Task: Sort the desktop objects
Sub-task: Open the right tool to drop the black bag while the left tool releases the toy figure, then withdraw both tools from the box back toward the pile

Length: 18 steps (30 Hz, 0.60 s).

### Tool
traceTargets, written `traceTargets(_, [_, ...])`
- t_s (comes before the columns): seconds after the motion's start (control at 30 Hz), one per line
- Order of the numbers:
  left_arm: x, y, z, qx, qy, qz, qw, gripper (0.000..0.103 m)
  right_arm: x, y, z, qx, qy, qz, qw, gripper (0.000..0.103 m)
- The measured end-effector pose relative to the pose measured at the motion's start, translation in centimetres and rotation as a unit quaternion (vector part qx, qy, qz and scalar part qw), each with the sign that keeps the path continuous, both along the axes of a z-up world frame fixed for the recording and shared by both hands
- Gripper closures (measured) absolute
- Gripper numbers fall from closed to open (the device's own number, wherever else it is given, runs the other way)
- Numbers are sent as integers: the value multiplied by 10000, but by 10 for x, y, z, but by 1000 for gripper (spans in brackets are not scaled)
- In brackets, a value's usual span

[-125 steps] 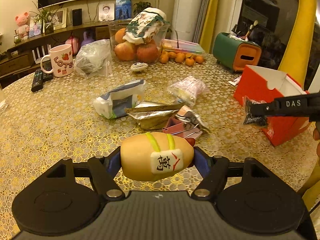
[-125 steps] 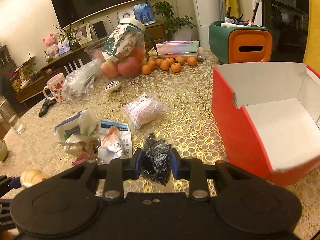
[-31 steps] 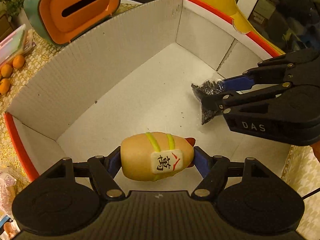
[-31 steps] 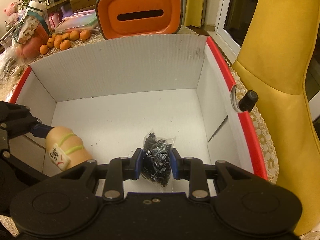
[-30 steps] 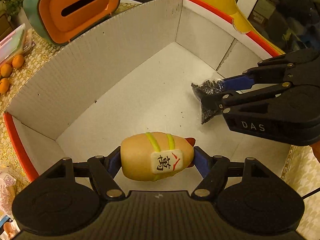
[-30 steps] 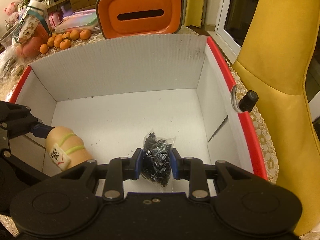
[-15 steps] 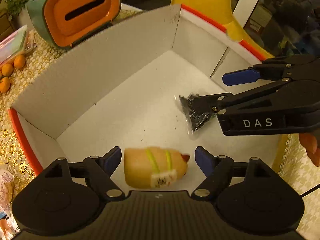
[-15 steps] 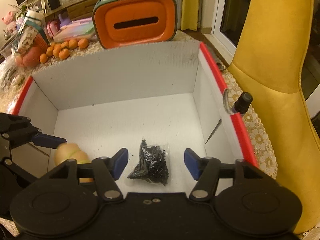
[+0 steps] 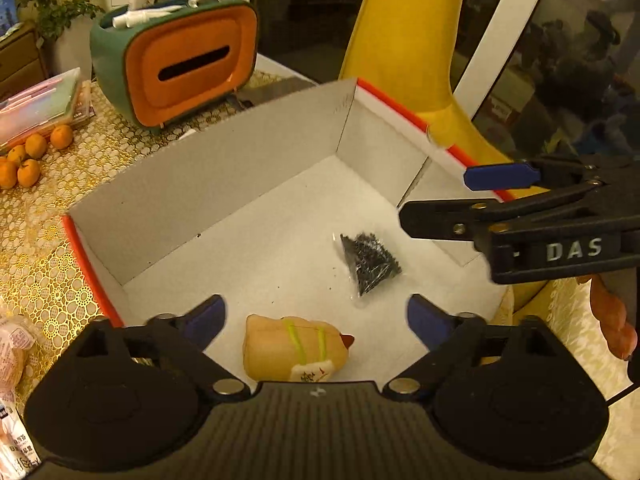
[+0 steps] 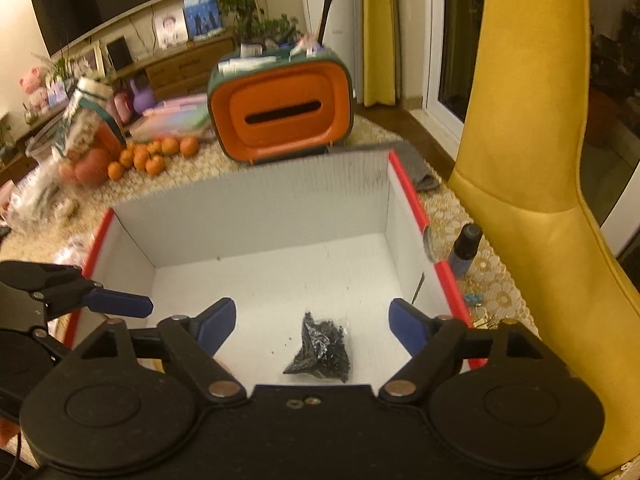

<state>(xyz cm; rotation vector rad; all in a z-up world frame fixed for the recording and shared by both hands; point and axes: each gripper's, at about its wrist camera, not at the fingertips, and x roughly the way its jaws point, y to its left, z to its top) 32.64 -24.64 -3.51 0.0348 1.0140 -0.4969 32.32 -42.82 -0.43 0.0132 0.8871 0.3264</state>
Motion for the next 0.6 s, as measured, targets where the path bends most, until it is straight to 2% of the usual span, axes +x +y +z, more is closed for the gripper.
traceTargets(0.13, [-9,7,9,-151,-176,55,9997,2,-9,-6,9,175,-128,-72,9997,10])
traceTargets(0.6, [-50,35,41,-545,-621,188,9964,0,-52,5,36,369,-537,66,9979,5])
